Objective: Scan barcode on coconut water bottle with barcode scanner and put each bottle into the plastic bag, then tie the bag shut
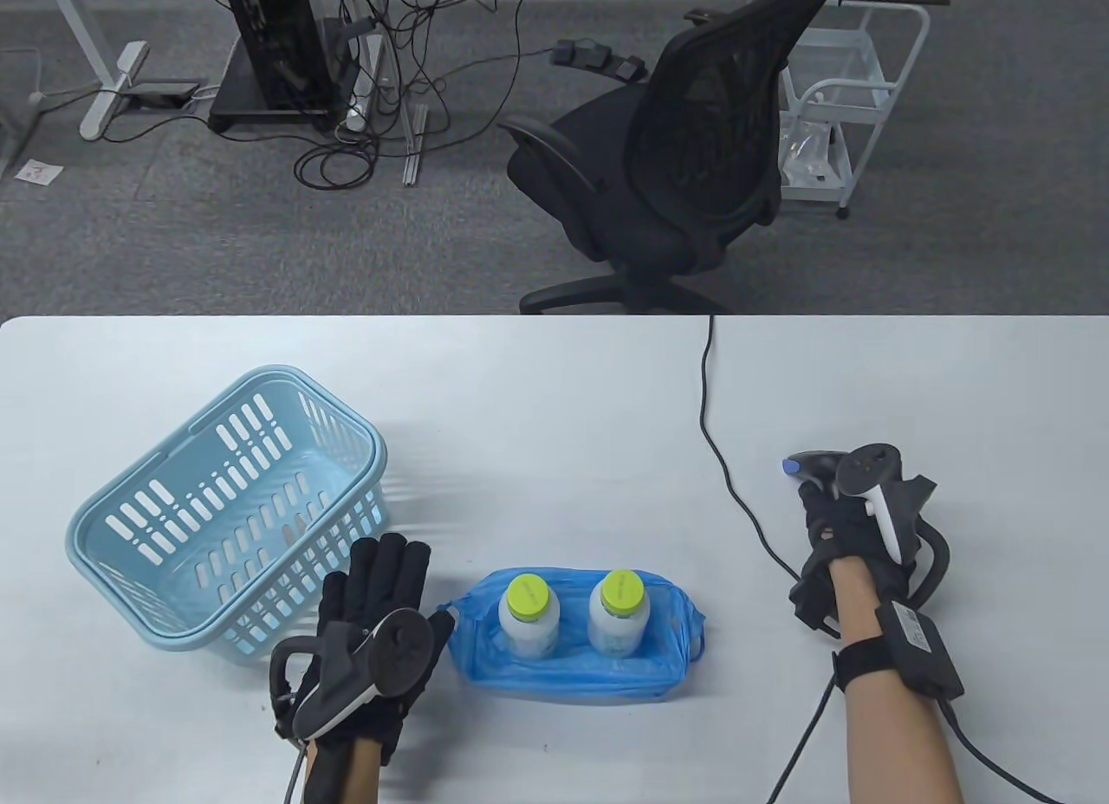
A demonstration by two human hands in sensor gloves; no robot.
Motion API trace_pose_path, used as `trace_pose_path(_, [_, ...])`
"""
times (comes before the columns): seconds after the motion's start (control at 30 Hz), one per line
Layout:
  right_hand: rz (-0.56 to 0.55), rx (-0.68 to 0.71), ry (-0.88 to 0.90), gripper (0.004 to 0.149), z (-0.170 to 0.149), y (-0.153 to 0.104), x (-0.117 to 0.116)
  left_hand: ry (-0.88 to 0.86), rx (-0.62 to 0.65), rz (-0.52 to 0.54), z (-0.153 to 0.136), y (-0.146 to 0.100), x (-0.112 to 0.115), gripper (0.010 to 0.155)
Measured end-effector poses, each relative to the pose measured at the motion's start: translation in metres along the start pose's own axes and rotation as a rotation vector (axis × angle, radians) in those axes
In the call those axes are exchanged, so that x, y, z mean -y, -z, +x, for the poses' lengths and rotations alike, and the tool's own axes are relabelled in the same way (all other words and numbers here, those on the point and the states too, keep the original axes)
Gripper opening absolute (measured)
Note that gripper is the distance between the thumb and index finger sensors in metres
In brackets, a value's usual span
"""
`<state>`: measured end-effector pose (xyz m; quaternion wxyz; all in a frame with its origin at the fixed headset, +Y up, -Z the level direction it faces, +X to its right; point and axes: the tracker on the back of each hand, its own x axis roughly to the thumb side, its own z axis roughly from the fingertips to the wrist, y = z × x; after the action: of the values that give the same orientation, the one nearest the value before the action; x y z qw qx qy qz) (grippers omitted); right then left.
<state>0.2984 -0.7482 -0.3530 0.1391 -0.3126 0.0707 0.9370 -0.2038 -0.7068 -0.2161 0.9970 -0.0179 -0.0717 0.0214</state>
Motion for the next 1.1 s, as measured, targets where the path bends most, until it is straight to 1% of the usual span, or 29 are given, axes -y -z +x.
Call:
trace_pose_path(0.17, [-0.101, 0.142, -0.103, 0.085, -0.001, -0.030, 0.017, 0.009, 0.022, 0.018, -0.001, -0.003, -0.003, 0.079])
trace_pose_path(0.2, [-0.103, 0.153, -0.107, 0.084, -0.002, -0.033, 0.019, 0.008, 0.024, 0.018, -0.001, -0.003, -0.003, 0.079])
trace_pose_path(0.23, [-0.100, 0.181, -0.106, 0.084, -0.004, -0.042, 0.024, 0.000, 0.027, 0.018, -0.002, -0.002, -0.003, 0.079])
trace_pose_path(0.33, [-0.043, 0.301, -0.056, 0.084, -0.007, -0.064, 0.032, -0.010, 0.031, -0.001, -0.003, 0.001, 0.001, 0.079])
trace_pose_path(0.37, [-0.032, 0.309, -0.052, 0.084, -0.009, -0.071, 0.034, -0.006, 0.031, -0.010, -0.003, 0.001, 0.002, 0.079])
trace_pose_path(0.47, [-0.048, 0.377, -0.057, 0.085, -0.013, -0.096, 0.039, -0.004, 0.046, -0.018, -0.001, 0.003, 0.003, 0.080])
trace_pose_path(0.67, [-0.067, 0.463, -0.054, 0.084, -0.018, -0.145, 0.038, -0.008, 0.095, -0.005, 0.008, 0.003, 0.000, 0.080])
trace_pose_path(0.87, [-0.113, 0.525, 0.004, 0.084, -0.001, -0.182, 0.038, -0.020, 0.106, -0.014, 0.010, 0.008, 0.002, 0.081])
trace_pose_path(0.97, [-0.128, 0.537, -0.026, 0.084, 0.011, -0.188, 0.031, -0.005, 0.096, -0.040, 0.007, 0.010, 0.008, 0.082])
trace_pose_path(1.03, [-0.155, 0.522, 0.001, 0.083, 0.012, -0.182, 0.016, -0.012, 0.077, -0.062, 0.002, 0.012, 0.011, 0.082])
trace_pose_path(1.1, [-0.153, 0.518, 0.055, 0.082, 0.008, -0.174, 0.003, -0.024, 0.064, -0.071, -0.003, 0.013, 0.013, 0.082])
